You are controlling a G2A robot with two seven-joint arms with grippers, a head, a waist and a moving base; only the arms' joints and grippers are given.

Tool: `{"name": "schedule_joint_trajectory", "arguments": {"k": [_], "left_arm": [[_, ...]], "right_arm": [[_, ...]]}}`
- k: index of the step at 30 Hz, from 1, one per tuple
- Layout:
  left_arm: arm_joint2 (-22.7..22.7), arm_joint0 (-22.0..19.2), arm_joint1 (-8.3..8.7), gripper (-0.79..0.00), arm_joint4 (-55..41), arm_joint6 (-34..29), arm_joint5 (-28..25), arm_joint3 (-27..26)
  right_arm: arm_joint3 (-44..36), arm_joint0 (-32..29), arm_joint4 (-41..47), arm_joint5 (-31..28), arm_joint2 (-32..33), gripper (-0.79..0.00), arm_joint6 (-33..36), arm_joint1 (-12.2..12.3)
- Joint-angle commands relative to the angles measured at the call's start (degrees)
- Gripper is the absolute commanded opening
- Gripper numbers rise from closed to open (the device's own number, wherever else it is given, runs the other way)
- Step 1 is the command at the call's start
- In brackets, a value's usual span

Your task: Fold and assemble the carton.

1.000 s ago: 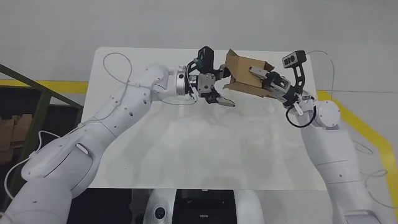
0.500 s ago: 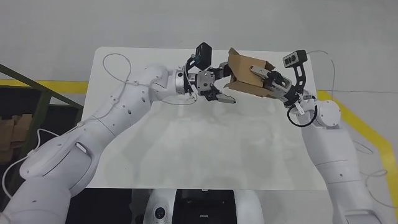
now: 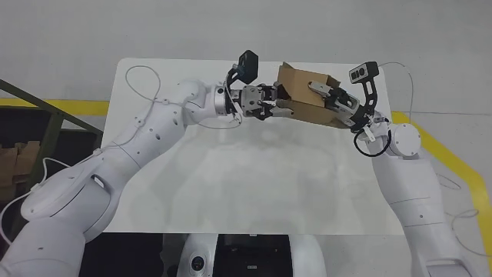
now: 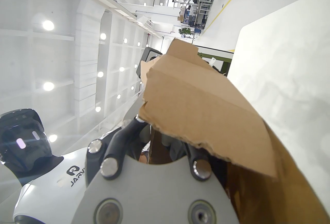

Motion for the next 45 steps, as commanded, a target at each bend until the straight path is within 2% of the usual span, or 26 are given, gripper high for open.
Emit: {"name": "schedule_joint_trajectory", "arguments": {"k": [1,6,11,18,33,45], "left_arm": [[0.2,0.0,0.08,-0.320,-0.1,0.2,0.0,0.2],[0.4,0.0,0.34,-0.292,-0.4,0.8,0.0,0.5],[0.6,0.0,0.54,-0.305,-1.5,1.0,0.0,0.9],[1.3,-0.4,0.61,-0.388,-5.3,-0.1,0.0,1.4],[3.0,-1.6,0.55,-0.419,-9.9,-2.5,0.0,1.2],[3.9,-1.8,1.36,-0.529,-12.1,-0.7,0.0,1.1]], "right_arm": [[0.1,0.0,0.1,0.0,0.1,-0.785,0.0,0.0],[-0.1,-0.3,0.3,-0.1,0.6,-0.785,0.2,0.1],[-0.5,-0.7,0.3,-0.4,0.8,-0.785,0.4,0.2],[-1.3,-1.3,0.0,-0.6,1.1,-0.785,0.6,0.3],[-2.2,-1.7,0.6,-0.5,1.4,-0.785,1.5,0.4],[-1.7,-1.4,1.4,-0.5,1.6,-0.785,2.3,0.5]]}}
